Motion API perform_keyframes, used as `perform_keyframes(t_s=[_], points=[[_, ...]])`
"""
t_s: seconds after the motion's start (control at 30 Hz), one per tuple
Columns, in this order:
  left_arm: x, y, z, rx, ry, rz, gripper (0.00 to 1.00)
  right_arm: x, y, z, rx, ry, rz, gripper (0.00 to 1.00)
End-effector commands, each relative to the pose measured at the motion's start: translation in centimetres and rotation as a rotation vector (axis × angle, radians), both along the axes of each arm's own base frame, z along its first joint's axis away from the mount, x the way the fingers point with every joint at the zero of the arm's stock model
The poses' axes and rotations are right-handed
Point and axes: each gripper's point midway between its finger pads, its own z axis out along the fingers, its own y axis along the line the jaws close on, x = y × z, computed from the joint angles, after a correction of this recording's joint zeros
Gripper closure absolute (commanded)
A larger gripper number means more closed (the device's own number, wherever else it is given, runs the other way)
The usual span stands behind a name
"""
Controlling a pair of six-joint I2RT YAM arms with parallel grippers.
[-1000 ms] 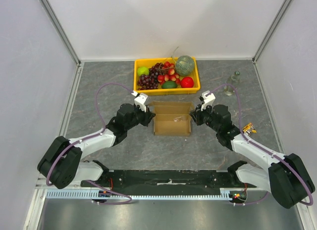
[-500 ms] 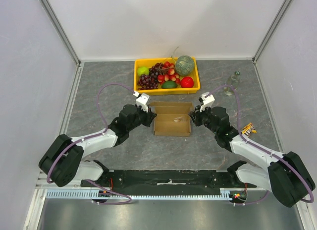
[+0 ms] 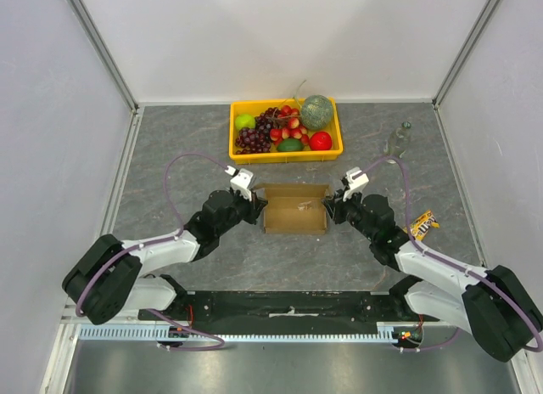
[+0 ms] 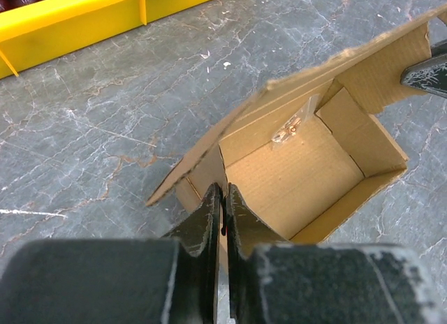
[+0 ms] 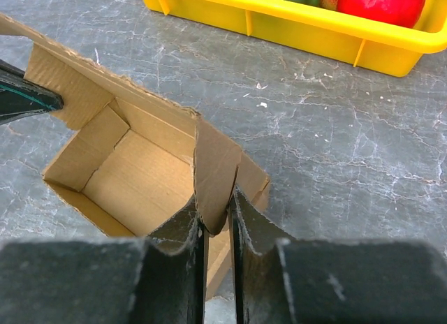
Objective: Fold the paper box
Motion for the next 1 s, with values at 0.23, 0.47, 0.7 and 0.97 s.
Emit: perform_keyframes(t_s=[0.23,0.47,0.7,0.97], points=[[-3.2,-1.3,0.3,-0.106,-0.002,-0.065,0.93,-3.2,0.9,-0.6,0.039,-0.038,0.095,0.78],[-4.0,-1.9,-0.6,-0.100,0.017,-0.081,0.93,-4.1,0.7,-1.5,0.029,-0.034,0.108,0.77],[-4.6,-1.9,-0.8,-0.097,0.016,-0.073,0.94,-4.7,0.5,-1.3,0.030,-0.052,0.114,0.73],[-4.8,-1.3,-0.6,-0.080,-0.003,-0.056,0.94,-4.8,0.0,1.4,0.045,-0.081,0.099,0.50]])
